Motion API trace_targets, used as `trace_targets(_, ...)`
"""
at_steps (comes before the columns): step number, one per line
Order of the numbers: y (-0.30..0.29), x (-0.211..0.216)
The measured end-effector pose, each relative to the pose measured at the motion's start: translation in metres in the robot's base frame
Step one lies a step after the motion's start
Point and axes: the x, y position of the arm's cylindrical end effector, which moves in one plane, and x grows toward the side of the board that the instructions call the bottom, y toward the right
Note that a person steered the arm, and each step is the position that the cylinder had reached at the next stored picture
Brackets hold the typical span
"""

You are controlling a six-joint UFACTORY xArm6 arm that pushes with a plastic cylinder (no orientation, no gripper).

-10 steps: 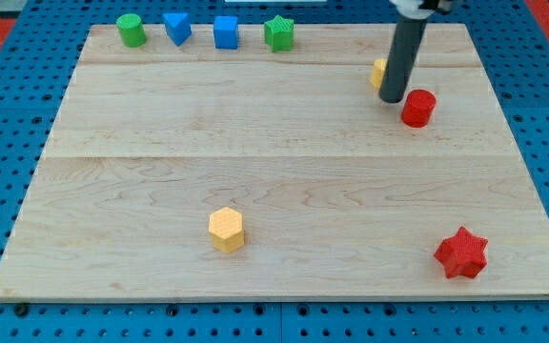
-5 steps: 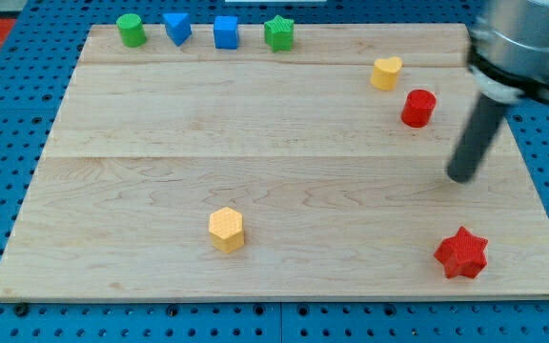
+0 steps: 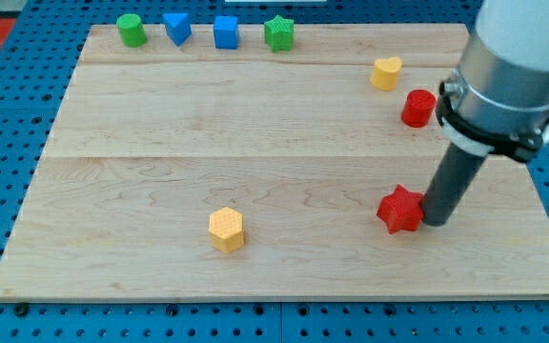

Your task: Move red star towards the center

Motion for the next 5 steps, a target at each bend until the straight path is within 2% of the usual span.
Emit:
trace_targets(1, 0.025, 0.049)
trace_targets(2, -0.011, 0.074)
trace_targets(4, -0.004, 0.01)
trace_targets(5, 0.009, 0.012)
